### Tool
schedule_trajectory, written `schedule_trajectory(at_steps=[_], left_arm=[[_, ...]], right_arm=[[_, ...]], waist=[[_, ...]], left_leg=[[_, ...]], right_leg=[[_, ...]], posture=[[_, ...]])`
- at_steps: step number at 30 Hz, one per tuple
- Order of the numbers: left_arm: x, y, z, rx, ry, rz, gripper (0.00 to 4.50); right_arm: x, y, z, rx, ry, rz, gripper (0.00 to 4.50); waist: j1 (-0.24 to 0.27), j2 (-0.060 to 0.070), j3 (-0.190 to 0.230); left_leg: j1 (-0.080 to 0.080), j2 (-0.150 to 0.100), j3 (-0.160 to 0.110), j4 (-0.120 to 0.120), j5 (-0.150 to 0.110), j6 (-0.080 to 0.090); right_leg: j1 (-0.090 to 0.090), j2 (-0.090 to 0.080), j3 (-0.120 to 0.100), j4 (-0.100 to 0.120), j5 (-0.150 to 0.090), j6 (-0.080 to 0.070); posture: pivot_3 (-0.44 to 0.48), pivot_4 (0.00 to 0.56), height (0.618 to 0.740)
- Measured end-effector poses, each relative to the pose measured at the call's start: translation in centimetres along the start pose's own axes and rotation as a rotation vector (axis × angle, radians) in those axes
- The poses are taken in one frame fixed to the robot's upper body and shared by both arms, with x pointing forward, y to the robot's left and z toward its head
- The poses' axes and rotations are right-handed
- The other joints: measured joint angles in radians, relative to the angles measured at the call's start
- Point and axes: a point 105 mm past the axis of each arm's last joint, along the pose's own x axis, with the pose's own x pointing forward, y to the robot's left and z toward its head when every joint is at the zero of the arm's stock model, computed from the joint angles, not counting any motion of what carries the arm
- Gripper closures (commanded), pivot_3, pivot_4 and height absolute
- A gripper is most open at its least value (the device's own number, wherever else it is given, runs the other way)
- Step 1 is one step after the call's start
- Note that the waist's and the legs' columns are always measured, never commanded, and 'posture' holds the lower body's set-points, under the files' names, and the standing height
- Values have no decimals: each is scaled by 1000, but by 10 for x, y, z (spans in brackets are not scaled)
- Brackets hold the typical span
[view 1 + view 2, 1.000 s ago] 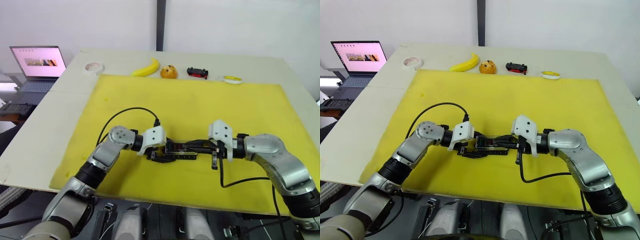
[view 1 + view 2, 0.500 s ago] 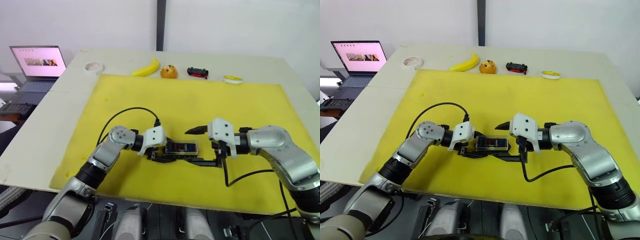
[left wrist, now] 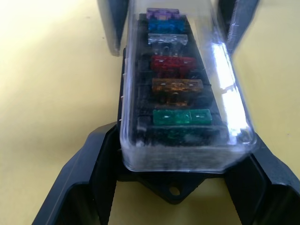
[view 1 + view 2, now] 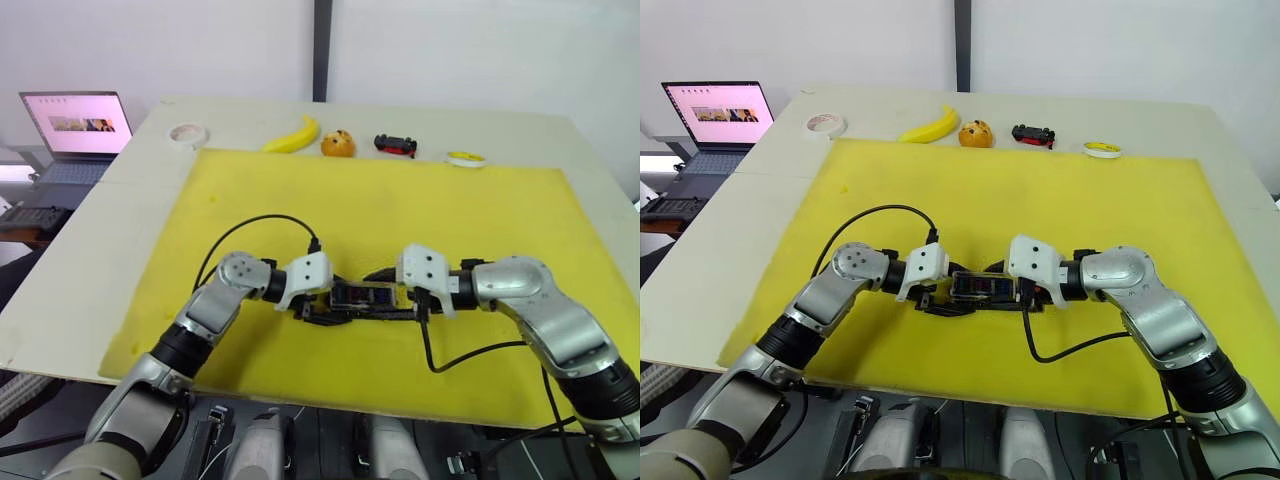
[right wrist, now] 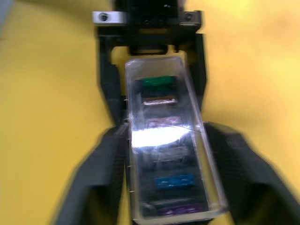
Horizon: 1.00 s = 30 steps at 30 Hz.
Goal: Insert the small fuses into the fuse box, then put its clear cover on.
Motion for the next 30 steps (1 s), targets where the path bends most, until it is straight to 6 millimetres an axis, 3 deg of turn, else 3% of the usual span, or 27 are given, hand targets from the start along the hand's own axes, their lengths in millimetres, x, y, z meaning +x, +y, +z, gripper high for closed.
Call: schedule_trajectory(at_steps=[13,30], left_arm=[[1,-1,0,-2,-4,-2,1887],[1,-1,0,-5,-6,0,1887]], right_arm=[[-6,3,-9,18,-26,-35,2798],[-4,-6,-7,51,-5,51,2798]], waist=[[1,0,0],[1,0,0]], left_leg=[[0,0,0,0,0,0],[0,0,0,0,0,0]], right_leg=[[0,0,0,0,0,0],[0,0,0,0,0,0]], posture=[[0,150,740],[0,150,740]])
